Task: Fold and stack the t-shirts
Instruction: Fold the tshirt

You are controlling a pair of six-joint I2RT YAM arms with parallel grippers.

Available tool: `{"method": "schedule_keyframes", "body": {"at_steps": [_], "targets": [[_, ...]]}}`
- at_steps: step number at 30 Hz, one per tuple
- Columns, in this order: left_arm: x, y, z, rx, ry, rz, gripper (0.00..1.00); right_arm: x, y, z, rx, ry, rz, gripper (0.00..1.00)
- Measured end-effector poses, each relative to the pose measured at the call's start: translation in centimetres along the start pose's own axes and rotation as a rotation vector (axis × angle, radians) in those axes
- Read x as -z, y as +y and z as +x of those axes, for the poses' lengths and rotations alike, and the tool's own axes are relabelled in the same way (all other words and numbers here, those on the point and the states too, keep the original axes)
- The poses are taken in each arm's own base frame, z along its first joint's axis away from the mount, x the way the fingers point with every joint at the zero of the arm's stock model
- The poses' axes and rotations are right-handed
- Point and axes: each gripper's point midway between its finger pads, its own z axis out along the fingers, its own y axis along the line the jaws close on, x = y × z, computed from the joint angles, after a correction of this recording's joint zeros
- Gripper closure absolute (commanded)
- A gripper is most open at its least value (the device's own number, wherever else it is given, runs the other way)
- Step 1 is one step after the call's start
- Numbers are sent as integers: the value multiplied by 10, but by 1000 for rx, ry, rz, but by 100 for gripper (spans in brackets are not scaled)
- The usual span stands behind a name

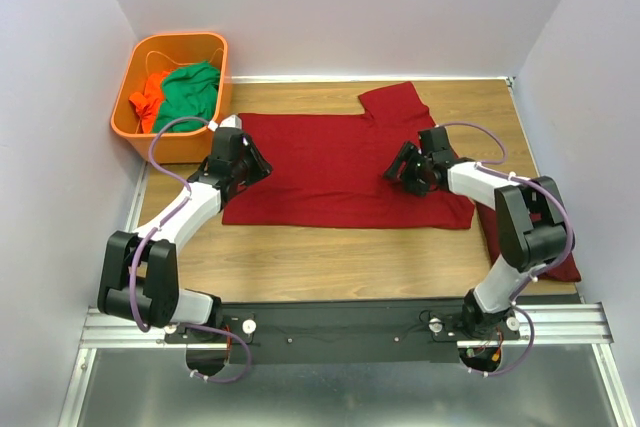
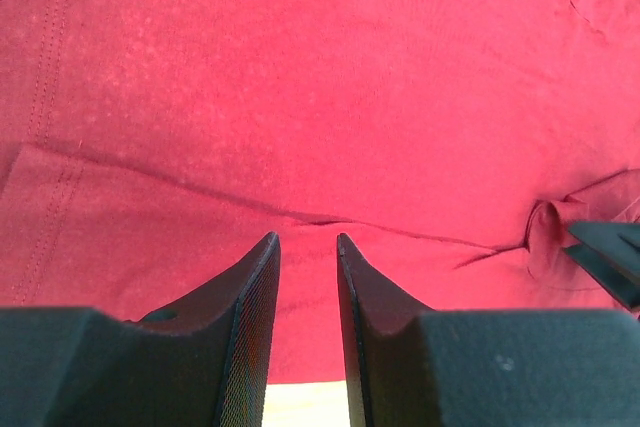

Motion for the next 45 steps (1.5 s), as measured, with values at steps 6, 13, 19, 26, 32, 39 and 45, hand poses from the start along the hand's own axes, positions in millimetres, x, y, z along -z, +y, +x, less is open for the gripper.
{"method": "schedule_keyframes", "body": {"at_steps": [6, 13, 19, 26, 32, 39, 45], "targets": [[0, 2, -2, 4, -3, -5, 64, -14, 14, -17, -2, -16, -16, 22], [0, 5, -4, 8, -7, -10, 64, -20, 30, -34, -4, -44, -43, 22], [-3, 9, 0, 12, 5, -21, 64, -38, 41, -43, -18, -37, -60, 22], [-13, 34, 9, 69, 21, -108, 62, -50, 60, -54, -40, -25, -106, 23], [-12, 69, 19, 143, 27, -209, 62, -45, 81, -66, -48, -32, -167, 23], [-11, 87, 19, 171, 10, -270, 62, -43, 88, -65, -51, -19, -201, 23], [-13, 106, 29, 203, 20, -321, 62, -34, 87, -62, -48, -24, -206, 23]]}}
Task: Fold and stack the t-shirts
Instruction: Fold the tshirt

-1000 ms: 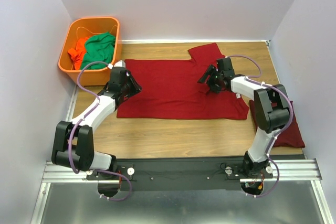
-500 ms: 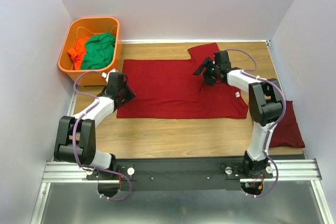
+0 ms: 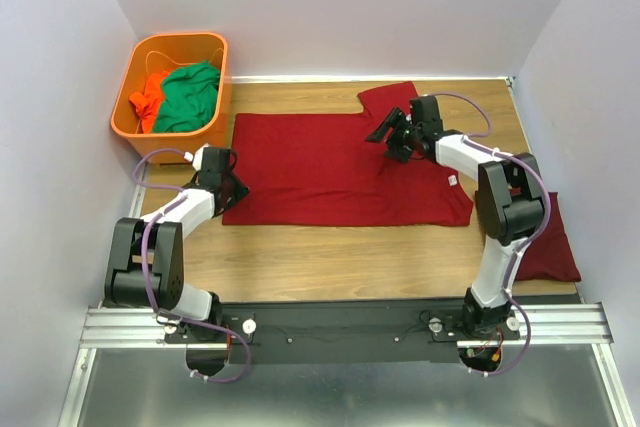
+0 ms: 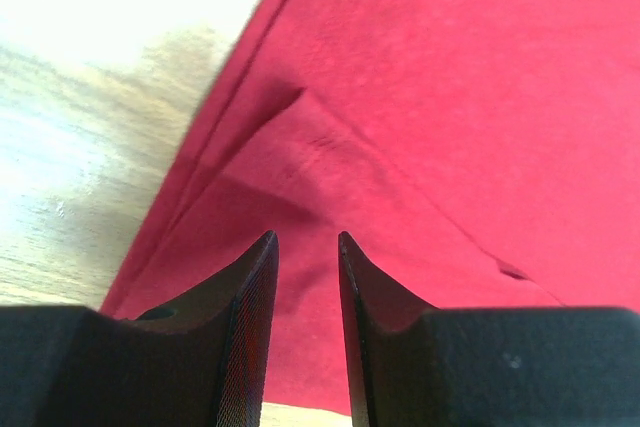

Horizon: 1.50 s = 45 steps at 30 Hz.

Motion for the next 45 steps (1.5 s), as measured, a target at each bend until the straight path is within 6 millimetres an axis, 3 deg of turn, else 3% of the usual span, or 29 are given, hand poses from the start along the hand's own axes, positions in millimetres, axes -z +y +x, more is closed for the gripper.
{"method": "schedule_keyframes", "body": {"at_steps": [5, 12, 20, 33, 37, 40, 45], "targets": [[-5, 8, 8, 20, 13, -22, 62, 6, -6, 12, 0, 16, 10, 23], [-10, 8, 4, 44, -14, -25, 64, -2, -12, 22, 0, 40, 27, 23], [-6, 18, 4, 84, -47, -60, 64, -26, -10, 13, -1, 42, 27, 23], [16, 42, 15, 83, -43, -128, 64, -20, 15, -4, 22, 12, -30, 22], [27, 45, 12, 82, -54, -138, 63, 3, 9, 1, 54, -2, 3, 22], [34, 42, 4, 82, -73, -130, 63, 31, 2, 5, 74, -34, 33, 23], [42, 17, -21, 64, -127, -53, 63, 75, -26, 18, 92, -86, 125, 23]]}}
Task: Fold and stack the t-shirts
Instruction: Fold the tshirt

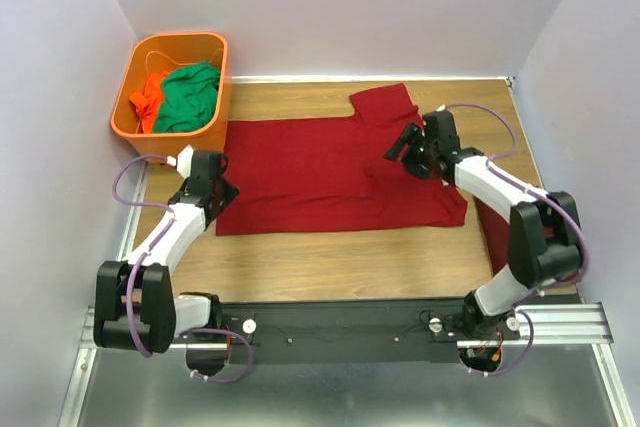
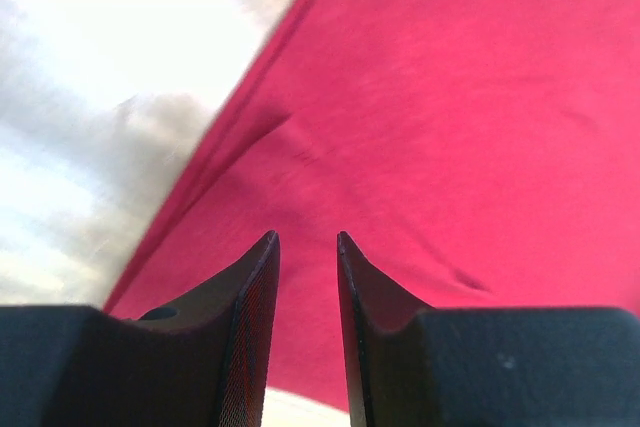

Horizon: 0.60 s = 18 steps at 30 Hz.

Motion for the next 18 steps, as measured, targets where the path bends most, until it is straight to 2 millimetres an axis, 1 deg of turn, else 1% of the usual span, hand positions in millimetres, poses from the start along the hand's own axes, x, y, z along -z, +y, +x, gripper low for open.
{"method": "schedule_keyframes", "body": {"at_steps": [1, 3, 5, 7, 9, 12, 14, 16, 18], "targets": [[0, -5, -2, -2, -2, 19, 63, 6, -9, 2, 4, -15, 37, 22], [-1, -17, -6, -2, -1, 57, 63, 14, -22, 4, 7, -32, 83, 22], [-7, -28, -5, -8, 12, 88, 63, 22, -37, 6, 9, -53, 144, 22], [-13, -32, 3, -21, 39, 93, 63, 24, -48, 8, 9, -64, 187, 22], [-18, -35, 17, -45, 73, 94, 63, 24, -64, 16, 4, -59, 241, 22], [-17, -44, 41, -91, 124, 109, 63, 23, -89, 31, -18, -25, 311, 22], [-16, -48, 53, -107, 147, 121, 63, 20, -104, 42, -35, 3, 357, 22], [-16, -45, 60, -106, 162, 114, 63, 17, -114, 50, -47, 26, 389, 22], [-18, -37, 67, -102, 177, 94, 64, 15, -117, 49, -64, 21, 396, 22]]}}
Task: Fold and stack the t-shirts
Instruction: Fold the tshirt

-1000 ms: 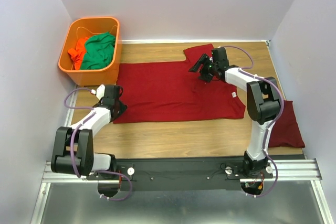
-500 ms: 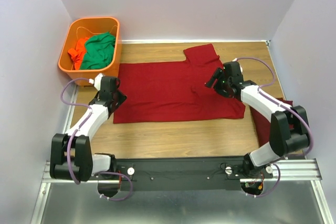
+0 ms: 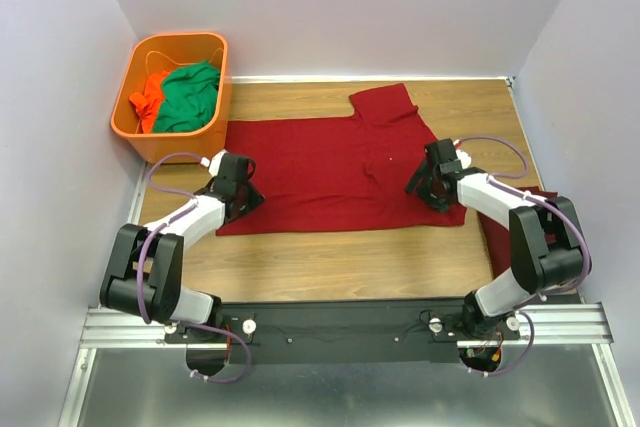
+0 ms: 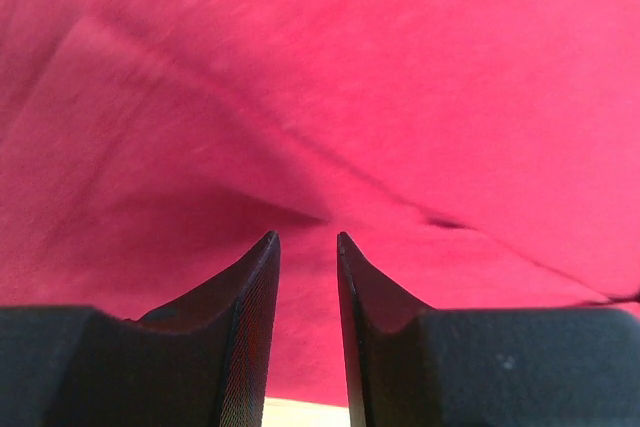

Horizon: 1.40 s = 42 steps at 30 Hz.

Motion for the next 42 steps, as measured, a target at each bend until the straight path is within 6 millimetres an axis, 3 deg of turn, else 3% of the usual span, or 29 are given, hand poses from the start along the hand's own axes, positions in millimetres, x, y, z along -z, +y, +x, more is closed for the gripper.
{"method": "schedule_keyframes", "body": {"at_steps": [4, 9, 17, 26, 31, 34, 35, 37, 38, 40, 41, 42], "targets": [[-2, 16, 14, 15, 28, -36, 64, 0, -2, 0, -27, -14, -15, 22], [3, 20, 18, 33, 22, -30, 64, 8, -10, 8, -76, -16, -55, 22], [17, 33, 28, 38, 29, -35, 67, 29, -26, 34, -150, 43, -103, 22], [39, 51, 52, 34, 86, -65, 66, 53, -53, 72, -172, 184, -33, 22], [49, 49, 56, 22, 114, -61, 66, 67, -63, 84, -164, 237, 3, 22], [59, 23, 27, -2, 65, -38, 65, 79, -48, 62, -142, 219, -3, 22], [64, 1, 3, -7, 11, -3, 65, 83, -39, 50, -135, 201, -16, 22], [72, -46, -48, -19, -99, 62, 65, 90, 0, 2, -105, 107, -96, 22], [76, -71, -75, -21, -162, 102, 65, 92, 9, -9, -97, 83, -114, 22], [76, -96, -109, -26, -237, 110, 65, 96, 44, -52, -68, -9, -185, 22], [73, -115, -131, -28, -282, 118, 65, 95, 50, -60, -60, -26, -195, 22], [70, -124, -141, -29, -303, 124, 65, 94, 64, -75, -47, -59, -217, 22]]}}
